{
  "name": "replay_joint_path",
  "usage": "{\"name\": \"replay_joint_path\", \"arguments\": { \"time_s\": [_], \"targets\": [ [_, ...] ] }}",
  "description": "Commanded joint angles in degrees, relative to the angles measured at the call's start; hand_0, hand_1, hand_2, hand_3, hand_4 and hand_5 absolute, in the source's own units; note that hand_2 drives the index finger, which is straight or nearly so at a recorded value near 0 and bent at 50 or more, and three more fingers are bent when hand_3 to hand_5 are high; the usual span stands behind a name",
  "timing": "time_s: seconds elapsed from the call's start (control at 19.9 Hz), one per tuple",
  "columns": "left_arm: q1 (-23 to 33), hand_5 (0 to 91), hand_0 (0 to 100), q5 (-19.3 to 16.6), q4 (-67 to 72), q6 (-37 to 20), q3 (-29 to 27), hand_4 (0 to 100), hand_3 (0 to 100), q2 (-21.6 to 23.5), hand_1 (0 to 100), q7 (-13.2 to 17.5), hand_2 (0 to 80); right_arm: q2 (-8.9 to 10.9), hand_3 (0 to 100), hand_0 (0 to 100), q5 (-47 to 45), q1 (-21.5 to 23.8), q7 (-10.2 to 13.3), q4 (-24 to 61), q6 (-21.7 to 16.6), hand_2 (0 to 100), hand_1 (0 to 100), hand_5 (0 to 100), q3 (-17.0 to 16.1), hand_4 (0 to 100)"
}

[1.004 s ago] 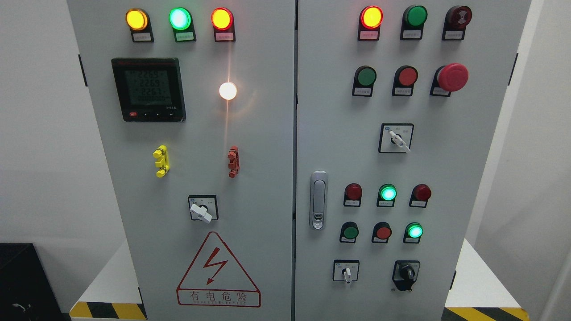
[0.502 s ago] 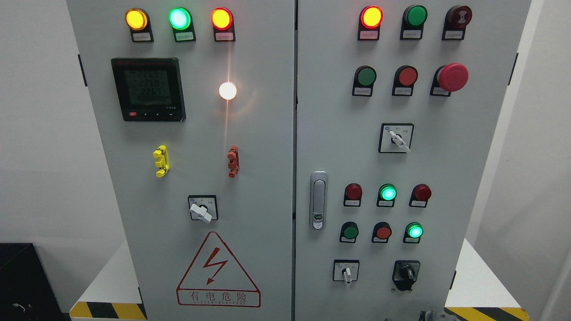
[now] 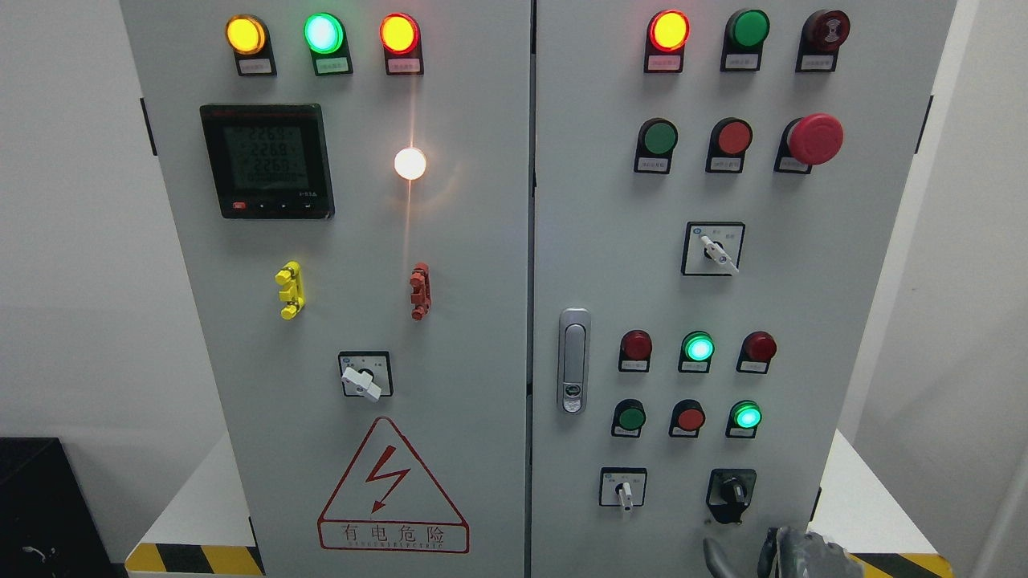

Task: Flip black knob to close circuit
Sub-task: 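Raise the right hand up to the black rotary knob at the bottom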

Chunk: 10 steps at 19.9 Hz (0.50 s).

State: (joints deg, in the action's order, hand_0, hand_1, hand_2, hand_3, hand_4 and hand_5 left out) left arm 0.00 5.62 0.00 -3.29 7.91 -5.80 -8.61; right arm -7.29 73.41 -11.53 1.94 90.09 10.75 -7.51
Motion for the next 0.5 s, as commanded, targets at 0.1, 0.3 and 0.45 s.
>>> {"name": "replay_joint_path", "arguments": {
  "time_s": [0.1,0.3,0.45],
  "targets": [
    [1.3,0.0,12,0.0,-1.7,0.0,0.0,0,0,0.0,56,0.0,0.0,0.08,98,0,0.0,-1.6,0.0,-0.8,0.1,80,8,100,-1.3,92],
    [1.3,0.0,12,0.0,-1.7,0.0,0.0,0,0,0.0,56,0.0,0.0,0.08,98,0,-0.1,-1.7,0.0,-0.5,0.1,80,8,100,-1.7,92],
    [1.3,0.0,12,0.0,-1.7,0.0,0.0,0,0,0.0,56,0.0,0.0,0.08,98,0,-0.1,-1.7,-0.4,-0.3,0.1,80,7,100,-1.7,91]
  ]
}}
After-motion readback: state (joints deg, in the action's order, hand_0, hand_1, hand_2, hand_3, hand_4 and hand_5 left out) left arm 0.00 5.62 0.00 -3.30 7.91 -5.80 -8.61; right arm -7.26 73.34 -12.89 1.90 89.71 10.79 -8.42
